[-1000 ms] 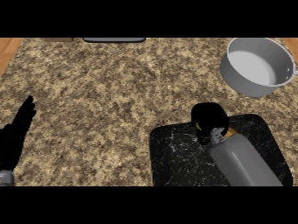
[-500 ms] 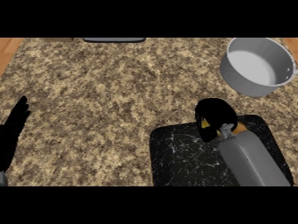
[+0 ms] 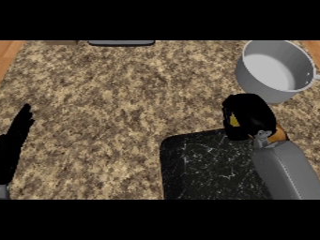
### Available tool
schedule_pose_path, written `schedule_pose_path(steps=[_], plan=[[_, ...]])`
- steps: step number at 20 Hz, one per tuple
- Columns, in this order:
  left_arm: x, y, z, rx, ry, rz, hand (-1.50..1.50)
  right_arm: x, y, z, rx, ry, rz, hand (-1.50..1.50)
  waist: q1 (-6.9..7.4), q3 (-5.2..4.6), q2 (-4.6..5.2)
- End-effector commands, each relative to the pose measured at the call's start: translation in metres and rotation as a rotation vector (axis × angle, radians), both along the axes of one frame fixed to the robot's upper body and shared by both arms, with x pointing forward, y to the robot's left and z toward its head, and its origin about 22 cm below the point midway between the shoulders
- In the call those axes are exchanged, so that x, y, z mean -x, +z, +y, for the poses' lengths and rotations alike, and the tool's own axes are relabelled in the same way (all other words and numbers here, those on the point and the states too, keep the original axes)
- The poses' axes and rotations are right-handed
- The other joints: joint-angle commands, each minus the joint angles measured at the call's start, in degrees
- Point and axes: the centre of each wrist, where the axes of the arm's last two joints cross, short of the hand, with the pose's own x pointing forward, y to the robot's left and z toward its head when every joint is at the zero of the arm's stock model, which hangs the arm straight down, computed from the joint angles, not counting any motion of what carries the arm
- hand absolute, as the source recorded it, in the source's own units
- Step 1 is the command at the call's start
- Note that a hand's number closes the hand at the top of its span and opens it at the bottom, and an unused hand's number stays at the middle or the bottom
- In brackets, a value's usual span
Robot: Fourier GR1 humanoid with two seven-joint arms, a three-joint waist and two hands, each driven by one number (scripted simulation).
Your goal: Pick the pear from the tray and place it in the pot
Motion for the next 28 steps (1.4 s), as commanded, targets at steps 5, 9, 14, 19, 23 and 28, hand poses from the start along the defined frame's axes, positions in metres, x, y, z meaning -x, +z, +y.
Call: schedule_pose_path(steps=[5, 9, 14, 19, 23, 28], plan=[[0.013, -0.008, 0.006, -0.016, 0.011, 0.008, 0.00, 0.023, 0.074, -0.014, 0.010, -0.139, -0.490, 1.50, -0.57, -0.01, -0.37], [0.011, 0.001, 0.003, 0.003, -0.009, 0.004, 0.00, 0.019, 0.110, -0.020, -0.141, -0.194, -0.543, 1.50, 0.11, 0.00, -0.10], [-0.015, -0.001, 0.001, -0.006, -0.009, 0.019, 0.00, 0.015, 0.106, -0.038, -0.244, -0.256, -0.606, 1.50, 0.03, 0.00, 0.18], [-0.017, 0.002, -0.001, -0.003, 0.006, -0.010, 0.00, -0.016, 0.110, -0.090, -0.281, -0.270, -0.654, 1.50, 0.41, 0.02, 0.30], [-0.004, -0.017, -0.018, -0.013, 0.001, -0.015, 0.00, -0.028, 0.139, -0.096, -0.320, -0.279, -0.665, 1.50, 0.45, 0.00, 0.18], [-0.019, -0.005, -0.010, -0.012, -0.025, -0.015, 0.00, -0.070, 0.124, -0.148, -0.312, -0.295, -0.664, 1.50, 1.04, 0.02, 0.48]])
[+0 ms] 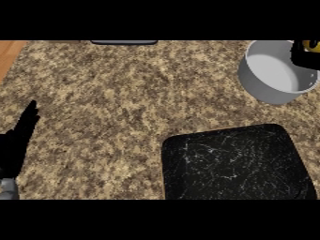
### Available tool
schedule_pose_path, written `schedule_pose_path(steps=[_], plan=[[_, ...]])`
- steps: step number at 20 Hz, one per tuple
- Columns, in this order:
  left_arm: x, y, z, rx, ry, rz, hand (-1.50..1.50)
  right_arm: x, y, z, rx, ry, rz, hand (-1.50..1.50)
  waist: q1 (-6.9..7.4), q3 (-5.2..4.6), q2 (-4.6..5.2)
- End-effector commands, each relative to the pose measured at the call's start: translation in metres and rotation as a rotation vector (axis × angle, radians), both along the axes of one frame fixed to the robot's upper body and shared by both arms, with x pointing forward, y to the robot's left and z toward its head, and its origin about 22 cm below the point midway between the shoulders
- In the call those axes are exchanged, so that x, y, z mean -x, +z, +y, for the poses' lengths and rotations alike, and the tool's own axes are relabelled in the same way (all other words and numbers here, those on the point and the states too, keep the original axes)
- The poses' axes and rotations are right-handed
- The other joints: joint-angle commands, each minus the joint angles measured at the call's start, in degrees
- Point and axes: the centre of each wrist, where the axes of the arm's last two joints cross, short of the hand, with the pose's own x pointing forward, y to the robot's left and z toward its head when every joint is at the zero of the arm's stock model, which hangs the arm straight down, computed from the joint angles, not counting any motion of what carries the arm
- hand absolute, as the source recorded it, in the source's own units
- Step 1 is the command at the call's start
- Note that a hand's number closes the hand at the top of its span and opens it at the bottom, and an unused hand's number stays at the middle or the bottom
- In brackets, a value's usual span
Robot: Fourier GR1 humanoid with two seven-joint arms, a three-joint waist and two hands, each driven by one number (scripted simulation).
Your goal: Pick the pear from the tray and place it in the pot
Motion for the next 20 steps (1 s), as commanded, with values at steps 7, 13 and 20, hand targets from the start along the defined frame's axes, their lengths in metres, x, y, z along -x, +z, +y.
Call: schedule_pose_path(steps=[7, 13, 20], plan=[[-0.012, 0.012, -0.013, 0.005, -0.031, -0.017, 0.00, -0.056, -0.022, -0.051, 0.014, -0.010, 0.046, 1.50, 1.53, 0.07, 0.53], [-0.006, 0.000, -0.006, 0.001, -0.052, -0.025, 0.00, -0.061, -0.034, -0.071, 0.115, -0.045, 0.101, 1.50, 2.81, 0.08, 1.22], [-0.009, 0.010, -0.028, 0.002, -0.077, -0.038, 0.00, -0.064, -0.045, -0.076, -0.065, -0.079, 0.139, -1.50, 4.51, 0.25, 1.79]])
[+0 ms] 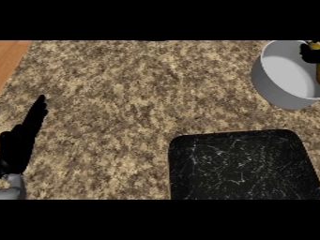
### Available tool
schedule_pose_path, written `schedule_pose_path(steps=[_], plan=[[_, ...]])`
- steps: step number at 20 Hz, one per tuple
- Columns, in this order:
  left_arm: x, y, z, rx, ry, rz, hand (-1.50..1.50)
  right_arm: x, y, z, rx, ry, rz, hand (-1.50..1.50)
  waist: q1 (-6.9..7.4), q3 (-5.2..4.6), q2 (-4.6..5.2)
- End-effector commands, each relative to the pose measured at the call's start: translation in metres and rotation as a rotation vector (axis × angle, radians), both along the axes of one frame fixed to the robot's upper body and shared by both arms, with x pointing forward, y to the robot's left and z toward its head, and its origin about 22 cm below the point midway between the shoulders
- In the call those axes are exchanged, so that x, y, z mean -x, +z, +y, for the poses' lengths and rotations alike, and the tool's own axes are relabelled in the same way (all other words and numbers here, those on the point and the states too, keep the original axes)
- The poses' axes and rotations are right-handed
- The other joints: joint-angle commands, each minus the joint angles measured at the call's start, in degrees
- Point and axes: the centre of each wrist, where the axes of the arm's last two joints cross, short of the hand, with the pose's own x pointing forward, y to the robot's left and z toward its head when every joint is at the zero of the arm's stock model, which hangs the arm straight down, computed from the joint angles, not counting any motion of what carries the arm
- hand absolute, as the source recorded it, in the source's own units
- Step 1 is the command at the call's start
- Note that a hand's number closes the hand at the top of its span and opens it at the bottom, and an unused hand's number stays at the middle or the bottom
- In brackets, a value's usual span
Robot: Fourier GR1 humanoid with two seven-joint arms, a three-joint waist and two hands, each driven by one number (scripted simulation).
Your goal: Pick the pear from the tray and place it in the pot
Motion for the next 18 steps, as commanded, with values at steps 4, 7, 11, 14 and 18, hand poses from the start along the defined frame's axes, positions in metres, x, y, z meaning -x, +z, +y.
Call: schedule_pose_path(steps=[4, 7, 11, 14, 18], plan=[[-0.008, 0.001, -0.005, 0.002, -0.014, 0.003, 0.00, -0.004, -0.002, 0.000, -0.185, 0.042, 0.032, -1.50, 0.59, 0.06, 0.44], [-0.008, 0.000, -0.005, 0.007, 0.003, -0.006, 0.00, -0.005, -0.004, 0.001, -0.200, 0.069, 0.022, -1.50, 0.51, 0.04, 0.26], [-0.007, 0.007, 0.017, -0.007, -0.003, -0.001, 0.00, -0.001, -0.015, -0.001, -0.285, 0.104, -0.130, -1.50, 0.23, 0.11, 0.23], [0.002, -0.011, 0.007, -0.001, 0.001, 0.016, 0.00, -0.009, 0.016, 0.002, -0.449, 0.143, -0.322, -1.50, 0.01, 0.11, -0.07], [-0.003, -0.003, 0.011, 0.007, 0.018, -0.001, 0.00, -0.003, 0.010, -0.011, -0.589, 0.139, -0.402, -1.50, -0.49, 0.06, -0.14]])
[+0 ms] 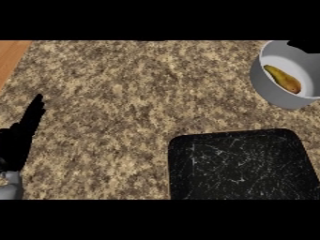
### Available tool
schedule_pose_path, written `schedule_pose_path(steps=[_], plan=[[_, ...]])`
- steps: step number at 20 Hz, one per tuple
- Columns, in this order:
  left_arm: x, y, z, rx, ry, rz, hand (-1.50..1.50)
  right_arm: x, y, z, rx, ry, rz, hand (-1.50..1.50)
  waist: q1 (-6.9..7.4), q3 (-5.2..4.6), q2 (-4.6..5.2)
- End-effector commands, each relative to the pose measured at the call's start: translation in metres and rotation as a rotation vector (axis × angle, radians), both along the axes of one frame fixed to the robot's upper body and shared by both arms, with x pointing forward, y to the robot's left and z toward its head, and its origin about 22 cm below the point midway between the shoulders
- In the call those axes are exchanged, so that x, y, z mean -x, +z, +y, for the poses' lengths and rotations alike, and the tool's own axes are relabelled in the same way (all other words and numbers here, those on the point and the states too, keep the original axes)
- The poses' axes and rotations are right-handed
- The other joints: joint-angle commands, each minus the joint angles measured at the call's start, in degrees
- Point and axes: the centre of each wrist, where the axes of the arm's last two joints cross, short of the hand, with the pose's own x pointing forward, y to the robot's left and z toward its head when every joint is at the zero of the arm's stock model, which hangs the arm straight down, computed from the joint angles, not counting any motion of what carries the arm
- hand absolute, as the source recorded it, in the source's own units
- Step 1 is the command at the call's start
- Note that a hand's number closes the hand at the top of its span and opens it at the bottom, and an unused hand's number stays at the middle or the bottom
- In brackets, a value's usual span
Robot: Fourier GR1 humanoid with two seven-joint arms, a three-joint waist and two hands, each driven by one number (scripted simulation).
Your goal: Pick the pear from the tray and place it in the pot
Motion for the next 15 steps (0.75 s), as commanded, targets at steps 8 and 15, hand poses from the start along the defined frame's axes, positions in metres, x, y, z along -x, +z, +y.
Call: schedule_pose_path(steps=[8, 15], plan=[[0.011, 0.001, 0.007, 0.001, 0.021, 0.022, 0.00, 0.032, -0.007, -0.058, -0.261, 0.115, -0.024, -1.50, -1.41, -0.12, -0.69], [0.006, -0.005, 0.003, 0.005, 0.054, 0.020, 0.00, 0.071, -0.028, -0.102, -0.306, 0.133, -0.039, -1.50, -3.09, -0.22, -1.25]])
